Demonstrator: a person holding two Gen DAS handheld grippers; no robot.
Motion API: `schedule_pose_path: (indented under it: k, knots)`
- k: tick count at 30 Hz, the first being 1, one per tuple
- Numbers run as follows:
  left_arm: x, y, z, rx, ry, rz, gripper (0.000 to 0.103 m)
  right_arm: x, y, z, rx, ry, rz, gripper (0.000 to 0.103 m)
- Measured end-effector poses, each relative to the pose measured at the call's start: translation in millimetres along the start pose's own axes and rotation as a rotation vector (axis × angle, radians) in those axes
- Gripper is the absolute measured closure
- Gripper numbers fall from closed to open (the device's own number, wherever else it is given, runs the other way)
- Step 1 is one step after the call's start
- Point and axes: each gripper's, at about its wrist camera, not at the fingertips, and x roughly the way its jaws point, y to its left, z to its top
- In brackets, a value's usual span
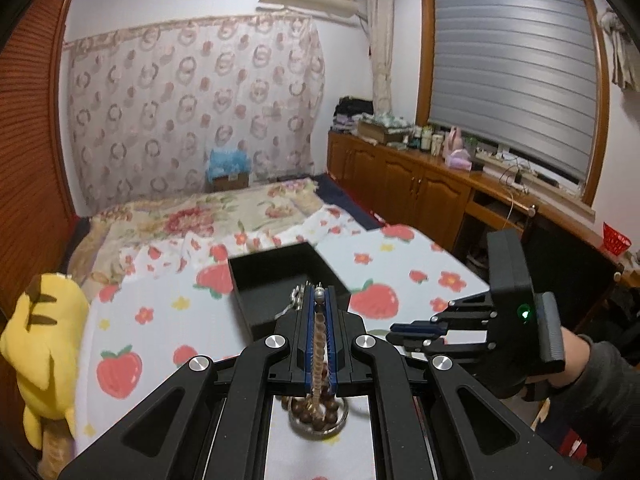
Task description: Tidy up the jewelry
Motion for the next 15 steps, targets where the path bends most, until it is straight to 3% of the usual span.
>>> schedule_pose_path:
  k: [15]
  knots:
    - [-19,-4,38,0.023,-0.080,0.009,0.099,-17,-16,31,0.025,-0.066,-0.022,0.095]
